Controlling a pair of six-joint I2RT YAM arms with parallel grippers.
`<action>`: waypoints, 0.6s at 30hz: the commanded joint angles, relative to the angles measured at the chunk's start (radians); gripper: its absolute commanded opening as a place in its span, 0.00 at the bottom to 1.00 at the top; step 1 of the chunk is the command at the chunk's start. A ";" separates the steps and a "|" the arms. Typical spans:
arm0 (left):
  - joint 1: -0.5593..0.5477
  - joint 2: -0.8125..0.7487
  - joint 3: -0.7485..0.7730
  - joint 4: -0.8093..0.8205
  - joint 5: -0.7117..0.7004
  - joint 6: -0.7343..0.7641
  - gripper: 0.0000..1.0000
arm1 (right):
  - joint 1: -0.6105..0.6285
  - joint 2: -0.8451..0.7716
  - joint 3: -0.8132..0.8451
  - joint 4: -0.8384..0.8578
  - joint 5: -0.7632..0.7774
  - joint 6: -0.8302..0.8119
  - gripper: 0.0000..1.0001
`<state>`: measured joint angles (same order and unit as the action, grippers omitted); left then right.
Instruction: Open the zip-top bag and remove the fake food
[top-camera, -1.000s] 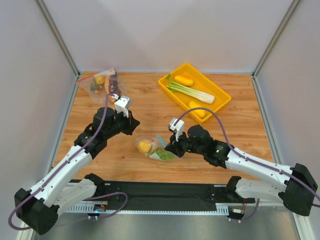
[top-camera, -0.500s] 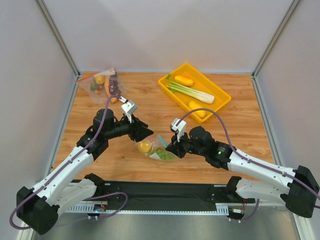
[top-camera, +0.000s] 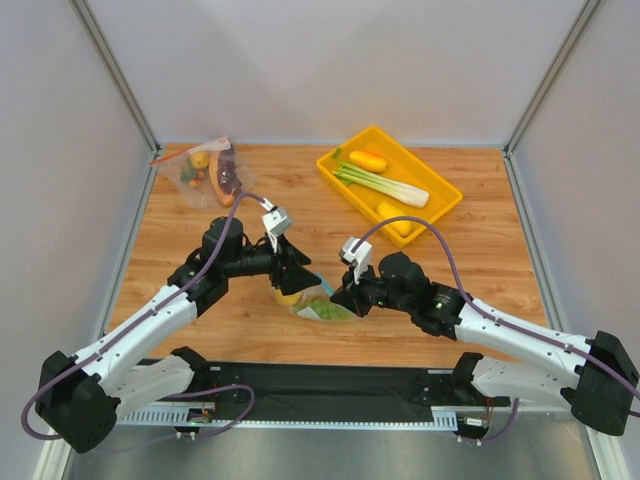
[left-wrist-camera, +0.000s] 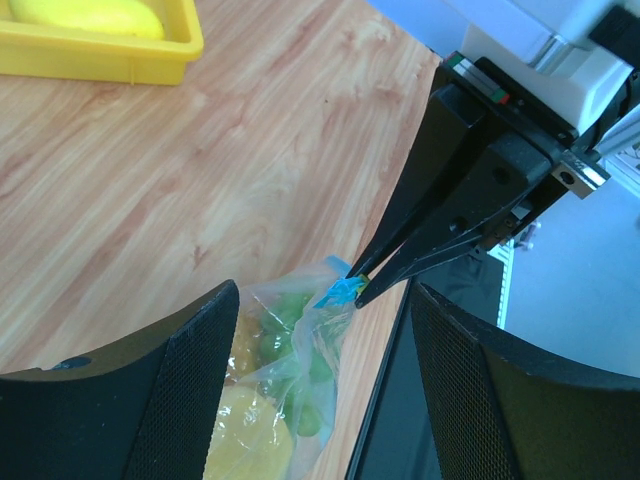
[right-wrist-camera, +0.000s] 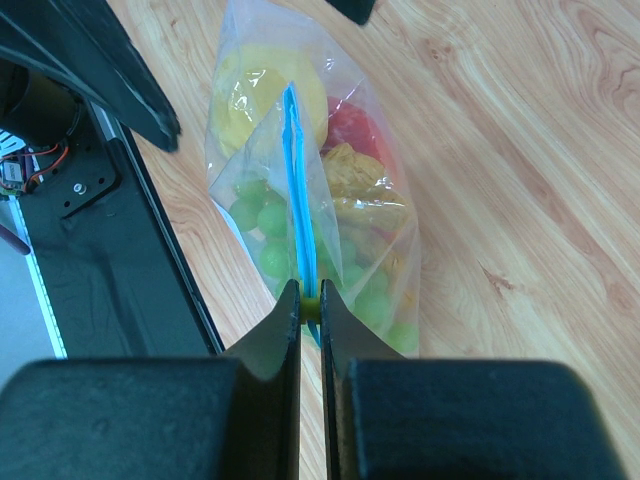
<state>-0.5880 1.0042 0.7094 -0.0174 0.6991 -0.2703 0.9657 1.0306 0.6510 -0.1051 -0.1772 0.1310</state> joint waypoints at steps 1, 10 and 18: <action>-0.025 0.025 0.027 0.027 0.002 0.048 0.77 | 0.004 -0.015 0.016 0.050 -0.018 0.012 0.00; -0.053 0.089 0.050 0.030 -0.010 0.065 0.60 | 0.004 -0.021 0.016 0.053 -0.022 0.013 0.00; -0.056 0.094 0.038 0.025 -0.013 0.066 0.00 | 0.002 -0.021 0.009 0.050 -0.008 0.015 0.00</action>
<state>-0.6403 1.1030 0.7170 -0.0185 0.6865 -0.2298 0.9657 1.0306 0.6510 -0.0933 -0.1883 0.1345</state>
